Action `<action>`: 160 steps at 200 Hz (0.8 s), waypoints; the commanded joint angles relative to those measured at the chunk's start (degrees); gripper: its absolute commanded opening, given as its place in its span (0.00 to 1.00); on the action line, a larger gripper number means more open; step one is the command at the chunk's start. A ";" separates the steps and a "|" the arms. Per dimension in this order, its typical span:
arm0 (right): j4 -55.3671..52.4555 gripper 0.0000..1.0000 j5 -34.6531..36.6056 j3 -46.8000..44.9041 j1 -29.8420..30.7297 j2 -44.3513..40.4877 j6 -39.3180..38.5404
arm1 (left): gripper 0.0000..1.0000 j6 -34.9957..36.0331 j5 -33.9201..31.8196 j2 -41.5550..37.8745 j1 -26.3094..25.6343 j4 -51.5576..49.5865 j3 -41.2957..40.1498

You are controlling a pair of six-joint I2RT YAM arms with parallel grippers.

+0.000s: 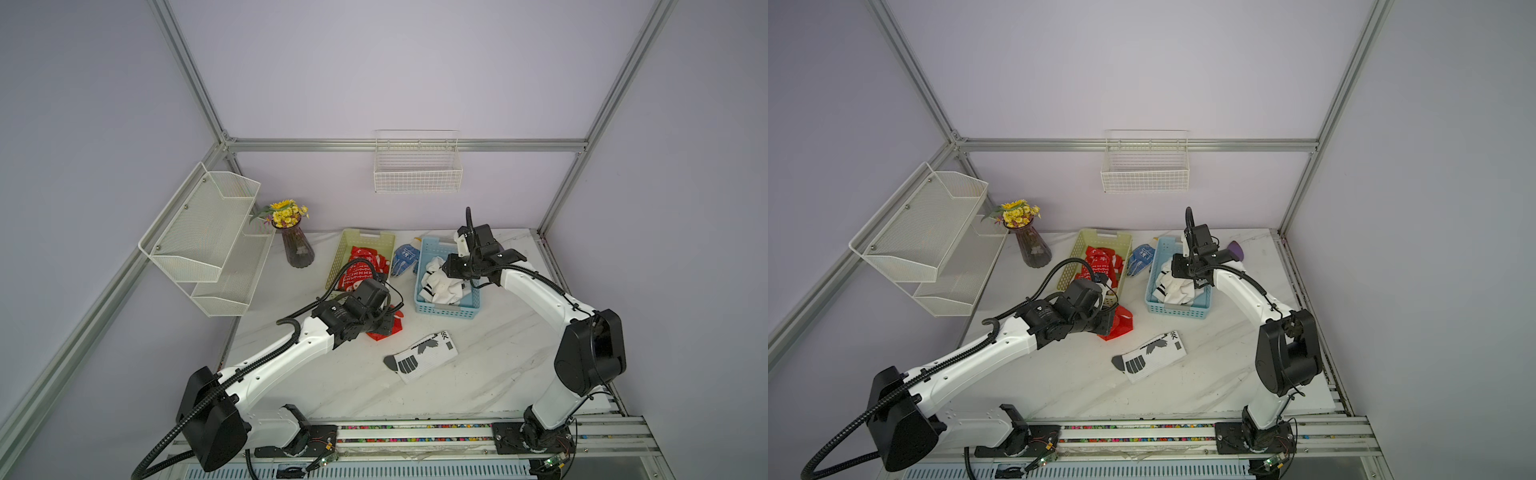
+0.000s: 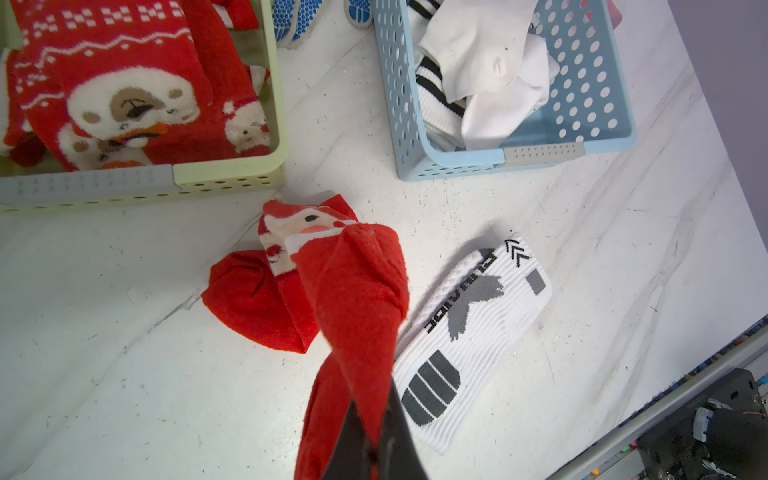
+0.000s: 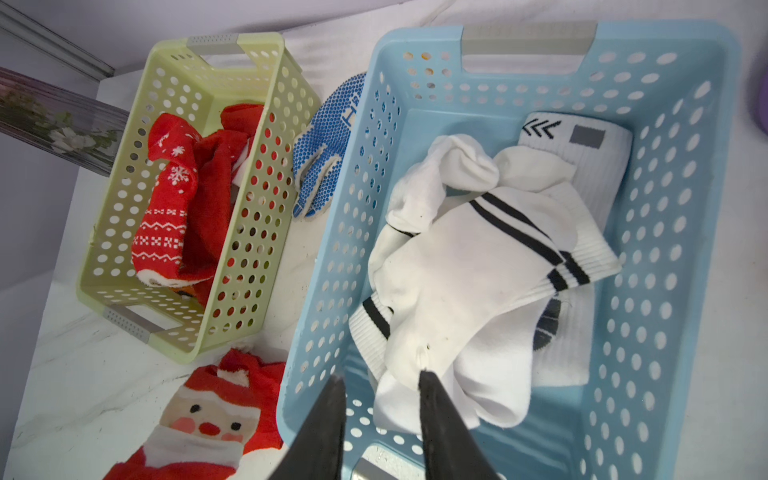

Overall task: Sort the socks into the basket by color
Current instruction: Pick up the sock at the center of the board.

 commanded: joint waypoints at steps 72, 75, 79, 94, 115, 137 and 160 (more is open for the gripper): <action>1.19 0.34 -1.22 -4.39 0.95 -8.26 1.11 | 0.00 6.46 -2.40 1.40 4.36 0.69 11.80; 1.21 0.34 -1.25 -4.45 0.98 -8.51 1.19 | 0.00 6.66 -2.28 1.60 4.67 0.61 12.14; 1.21 0.34 -1.24 -4.54 1.09 -8.77 1.25 | 0.00 7.01 -1.99 1.89 5.08 0.68 12.64; 1.41 0.34 -1.15 -5.10 1.30 -9.64 1.26 | 0.00 8.35 -1.05 3.01 6.77 0.64 14.50; 1.09 0.34 -0.89 -5.15 1.47 -10.16 1.30 | 0.00 10.52 0.05 4.83 8.93 0.62 17.75; 0.90 0.34 -0.81 -4.80 1.50 -10.26 1.17 | 0.00 12.53 1.63 8.09 11.50 0.70 21.56; 1.00 0.34 -0.83 -4.55 1.56 -10.35 1.10 | 0.00 14.80 3.73 11.79 14.09 0.69 26.37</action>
